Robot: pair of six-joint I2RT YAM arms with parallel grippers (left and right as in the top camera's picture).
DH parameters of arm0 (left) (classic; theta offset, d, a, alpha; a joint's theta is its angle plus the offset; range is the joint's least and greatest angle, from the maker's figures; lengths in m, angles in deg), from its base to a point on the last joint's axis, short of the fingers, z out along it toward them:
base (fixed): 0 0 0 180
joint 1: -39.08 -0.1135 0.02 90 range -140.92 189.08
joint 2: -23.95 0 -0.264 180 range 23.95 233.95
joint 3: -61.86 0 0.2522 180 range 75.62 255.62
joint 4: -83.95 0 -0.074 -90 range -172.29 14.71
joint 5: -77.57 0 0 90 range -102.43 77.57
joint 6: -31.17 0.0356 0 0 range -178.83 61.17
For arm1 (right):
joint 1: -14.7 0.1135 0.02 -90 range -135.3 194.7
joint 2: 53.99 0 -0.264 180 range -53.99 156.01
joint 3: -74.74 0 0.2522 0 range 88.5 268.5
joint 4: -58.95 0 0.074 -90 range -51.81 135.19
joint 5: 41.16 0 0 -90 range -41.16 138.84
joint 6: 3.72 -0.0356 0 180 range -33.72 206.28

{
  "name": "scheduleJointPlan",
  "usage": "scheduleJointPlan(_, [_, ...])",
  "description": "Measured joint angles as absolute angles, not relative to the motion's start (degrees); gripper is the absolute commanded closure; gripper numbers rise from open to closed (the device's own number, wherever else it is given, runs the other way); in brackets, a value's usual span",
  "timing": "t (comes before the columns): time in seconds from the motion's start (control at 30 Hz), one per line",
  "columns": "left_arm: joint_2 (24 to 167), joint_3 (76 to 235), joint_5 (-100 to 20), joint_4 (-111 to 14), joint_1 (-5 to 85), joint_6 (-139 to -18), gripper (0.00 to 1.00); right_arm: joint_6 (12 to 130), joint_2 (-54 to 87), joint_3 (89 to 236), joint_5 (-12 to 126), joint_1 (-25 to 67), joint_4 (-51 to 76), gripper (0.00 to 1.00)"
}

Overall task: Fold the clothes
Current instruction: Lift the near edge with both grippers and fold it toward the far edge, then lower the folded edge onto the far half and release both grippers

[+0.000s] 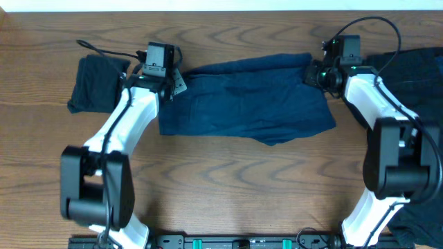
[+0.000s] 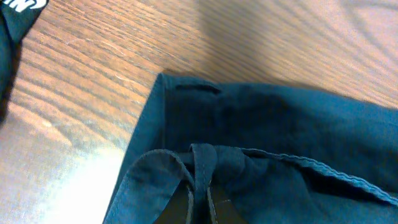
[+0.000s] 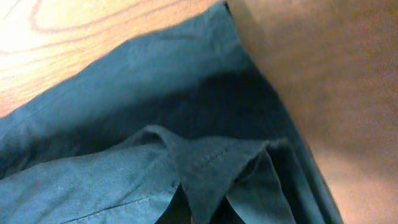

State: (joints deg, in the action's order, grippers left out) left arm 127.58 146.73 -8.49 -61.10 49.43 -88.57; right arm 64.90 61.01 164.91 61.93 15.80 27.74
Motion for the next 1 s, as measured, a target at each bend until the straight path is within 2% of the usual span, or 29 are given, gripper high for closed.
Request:
scheduleJointPlan(0.33, [136.0,146.73,-6.45,-66.11,48.69,-89.07,0.94,66.47,63.77,164.91,62.41,16.0,37.44,0.98])
scheduleJointPlan(0.43, [136.96,146.75,-6.48,-66.68,48.23,-89.22,0.94,66.73,63.77,164.91,62.54,16.28,37.79,0.92])
scheduleJointPlan(0.47, [137.2,146.75,-6.45,-66.83,48.12,-89.25,0.94,66.82,63.77,164.91,62.49,16.35,37.81,0.84])
scheduleJointPlan(0.53, [137.44,146.75,-6.43,-66.92,47.99,-89.29,0.93,66.91,63.77,164.91,62.19,16.35,37.83,0.55])
scheduleJointPlan(0.57, [137.44,146.75,-6.41,-66.94,47.9,-89.27,0.91,67.32,63.77,164.91,61.86,16.35,37.97,0.31])
scheduleJointPlan(0.6, [137.44,146.75,-6.37,-67.05,47.81,-89.29,0.88,67.45,63.77,164.91,61.71,16.33,38.12,0.01])
scheduleJointPlan(0.67, [137.44,146.75,-6.1,-67.42,47.64,-89.4,0.7,67.5,63.77,164.91,61.55,16.33,38.75,0.01])
scheduleJointPlan(0.73, [137.22,146.75,-5.97,-67.53,47.42,-89.22,0.44,68.11,63.77,164.93,61.62,16.3,39.23,0.01])
scheduleJointPlan(0.77, [136.8,146.75,-6.06,-67.44,47.31,-89.03,0.41,68.59,63.72,164.99,61.88,16.17,39.08,0.01])
scheduleJointPlan(0.87, [133.64,146.75,-7.13,-66.79,47.05,-88.04,0.38,69.36,63.22,165.76,63.43,15.6,35.78,0.01])
scheduleJointPlan(0.97, [126.71,146.75,-9.58,-64.18,47.0,-87.17,0.38,70.19,60.25,166.02,65.86,14.36,28.41,0.01])
scheduleJointPlan(1.0, [123.65,146.84,-10.78,-62.61,47.0,-87.04,0.43,70.49,58.89,166.13,66.52,13.94,25.9,0.05])
